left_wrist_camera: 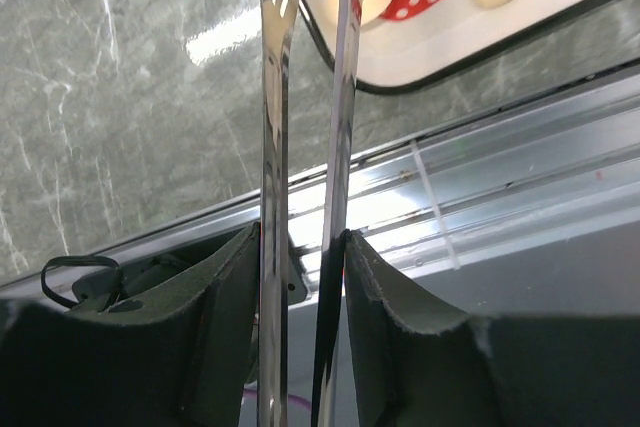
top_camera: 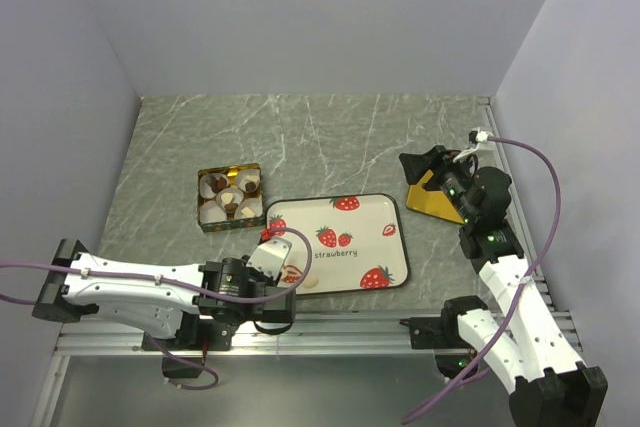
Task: Pack the chocolate
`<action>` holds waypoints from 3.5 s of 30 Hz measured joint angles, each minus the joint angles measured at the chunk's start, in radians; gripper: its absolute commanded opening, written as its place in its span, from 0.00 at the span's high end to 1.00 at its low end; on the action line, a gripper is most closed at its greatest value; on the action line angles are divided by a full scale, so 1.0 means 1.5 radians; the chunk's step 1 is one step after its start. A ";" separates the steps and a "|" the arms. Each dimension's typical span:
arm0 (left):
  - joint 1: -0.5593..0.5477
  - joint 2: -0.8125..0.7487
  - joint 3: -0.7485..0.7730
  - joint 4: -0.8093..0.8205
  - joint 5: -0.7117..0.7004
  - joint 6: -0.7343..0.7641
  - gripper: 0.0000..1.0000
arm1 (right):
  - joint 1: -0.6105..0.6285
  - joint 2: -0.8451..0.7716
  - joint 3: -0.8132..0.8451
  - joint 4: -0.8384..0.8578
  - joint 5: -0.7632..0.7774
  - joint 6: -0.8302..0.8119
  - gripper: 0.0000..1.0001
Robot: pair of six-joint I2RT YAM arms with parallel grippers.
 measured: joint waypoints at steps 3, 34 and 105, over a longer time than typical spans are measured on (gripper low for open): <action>0.000 0.000 -0.010 0.000 0.012 0.000 0.57 | 0.000 0.001 0.000 0.000 0.000 0.000 0.24; -0.075 0.042 0.040 -0.002 0.061 -0.001 0.62 | 0.001 0.002 0.001 -0.001 0.000 0.000 0.24; 0.545 -0.160 -0.043 0.314 -0.118 0.276 0.73 | 0.006 0.012 0.001 0.012 -0.015 0.000 0.24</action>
